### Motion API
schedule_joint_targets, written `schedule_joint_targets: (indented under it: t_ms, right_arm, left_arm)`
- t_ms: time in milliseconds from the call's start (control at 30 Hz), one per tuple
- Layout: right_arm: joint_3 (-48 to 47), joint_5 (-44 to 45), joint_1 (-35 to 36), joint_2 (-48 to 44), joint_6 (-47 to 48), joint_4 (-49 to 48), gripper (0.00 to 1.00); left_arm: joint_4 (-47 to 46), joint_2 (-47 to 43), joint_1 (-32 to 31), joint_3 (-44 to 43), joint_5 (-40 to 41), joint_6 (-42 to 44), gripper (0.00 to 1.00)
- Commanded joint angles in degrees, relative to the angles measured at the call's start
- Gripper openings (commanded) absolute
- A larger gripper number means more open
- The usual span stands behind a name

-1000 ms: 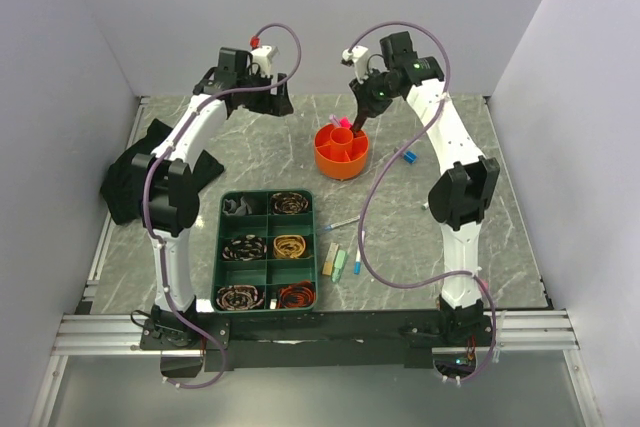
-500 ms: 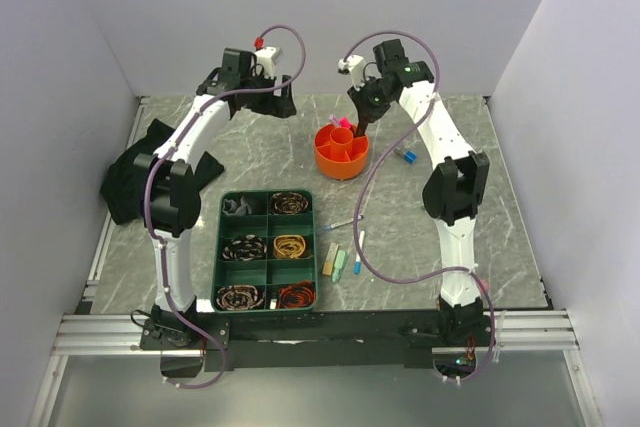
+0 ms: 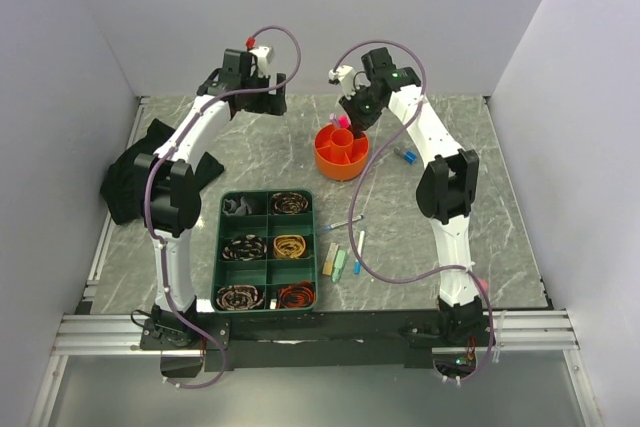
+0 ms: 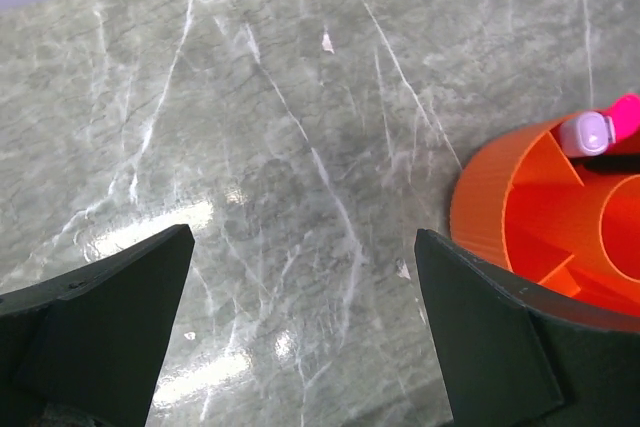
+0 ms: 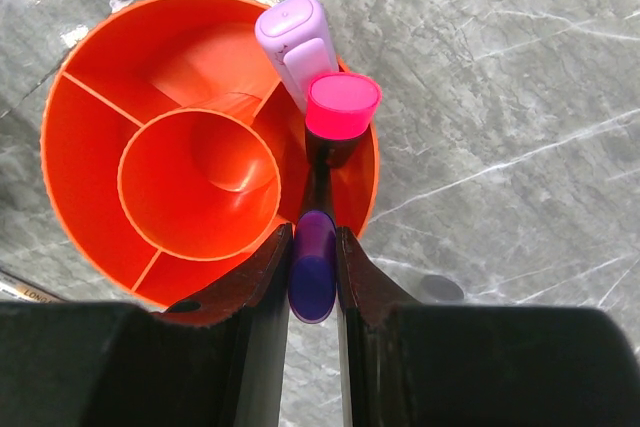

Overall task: Sort the stationery into containers
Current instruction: Place the pen in the storage box, then pick up the pen from the center of the board.

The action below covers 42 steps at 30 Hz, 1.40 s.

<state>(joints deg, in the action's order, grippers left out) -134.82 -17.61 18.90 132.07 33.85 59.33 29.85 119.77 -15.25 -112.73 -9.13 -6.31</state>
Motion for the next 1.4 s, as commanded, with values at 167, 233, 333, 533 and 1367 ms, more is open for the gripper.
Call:
schedule_joint_targets:
  t_ms: [167, 233, 333, 533, 1367]
  right_arm:
    - [1.1, 2.1, 0.9, 1.1, -1.2, -3.8, 0.11]
    - [1.7, 2.4, 0.9, 0.9, -2.1, -4.6, 0.18]
    - [1.7, 1.4, 1.0, 0.5, -3.0, -5.2, 0.35]
    - [1.4, 0.0, 1.0, -1.6, -4.2, -6.2, 0.52]
    - [54.1, -14.7, 8.0, -44.3, 21.0, -7.9, 0.62]
  left_arm:
    - [-1.5, -1.6, -1.7, 0.5, 6.5, -1.4, 0.99]
    - [-1.8, -1.5, -2.5, 0.0, 8.9, -1.5, 0.99]
    - [-2.0, -2.1, -3.3, -0.4, 8.9, -1.0, 0.99]
    - [-2.1, -3.5, -3.4, 0.9, 7.9, -1.6, 0.99]
    - [-15.1, -25.9, 3.6, 23.2, -12.5, 0.2, 0.99]
